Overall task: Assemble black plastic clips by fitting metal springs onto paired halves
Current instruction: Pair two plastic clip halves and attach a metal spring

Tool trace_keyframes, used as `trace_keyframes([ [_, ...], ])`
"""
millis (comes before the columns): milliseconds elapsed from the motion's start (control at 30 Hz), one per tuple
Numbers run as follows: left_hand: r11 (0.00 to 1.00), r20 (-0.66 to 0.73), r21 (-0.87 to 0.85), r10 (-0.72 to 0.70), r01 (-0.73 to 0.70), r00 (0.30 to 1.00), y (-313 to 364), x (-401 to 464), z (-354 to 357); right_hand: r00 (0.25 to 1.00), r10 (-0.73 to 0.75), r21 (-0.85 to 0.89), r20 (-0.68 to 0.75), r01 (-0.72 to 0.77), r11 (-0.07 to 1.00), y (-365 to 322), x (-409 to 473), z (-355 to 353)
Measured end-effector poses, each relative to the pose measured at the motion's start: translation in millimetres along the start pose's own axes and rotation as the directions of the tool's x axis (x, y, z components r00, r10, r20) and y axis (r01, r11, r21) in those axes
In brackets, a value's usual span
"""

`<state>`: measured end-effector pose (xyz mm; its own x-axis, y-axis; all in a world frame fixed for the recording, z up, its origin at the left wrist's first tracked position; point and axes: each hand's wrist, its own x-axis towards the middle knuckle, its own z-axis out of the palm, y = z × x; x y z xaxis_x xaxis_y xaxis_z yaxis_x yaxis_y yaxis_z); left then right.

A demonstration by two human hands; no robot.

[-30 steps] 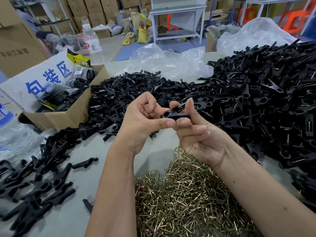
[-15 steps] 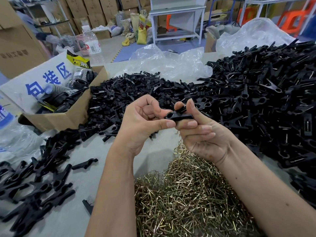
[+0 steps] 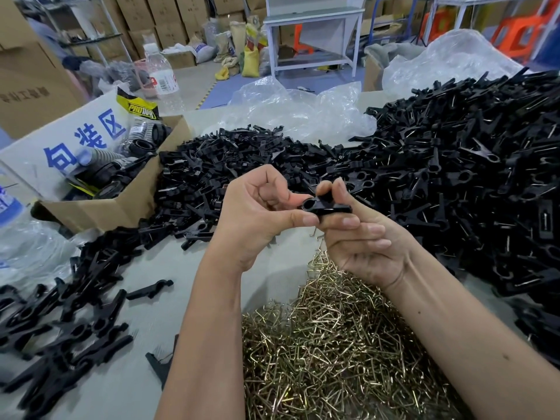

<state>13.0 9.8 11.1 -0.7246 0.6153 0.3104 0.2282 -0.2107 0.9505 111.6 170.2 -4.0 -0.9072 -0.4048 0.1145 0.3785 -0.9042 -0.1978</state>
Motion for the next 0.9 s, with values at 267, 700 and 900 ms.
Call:
trace_keyframes([
  [267,0.818,-0.322,0.535,-0.032,0.210,0.946,-11,2,-22,0.746,-0.639,-0.880,-0.188,0.162,0.447,-27,-8,10],
  [700,0.557,-0.181,0.746,-0.357,0.365,0.916,-16,3,-19,0.891,-0.436,-0.297,0.123,-0.386,-0.873,11,10,-16],
  [900,0.559,-0.219,0.744,-0.316,0.367,0.923,-15,2,-22,0.886,-0.450,-0.403,0.112,-0.373,-0.836,7,11,-14],
])
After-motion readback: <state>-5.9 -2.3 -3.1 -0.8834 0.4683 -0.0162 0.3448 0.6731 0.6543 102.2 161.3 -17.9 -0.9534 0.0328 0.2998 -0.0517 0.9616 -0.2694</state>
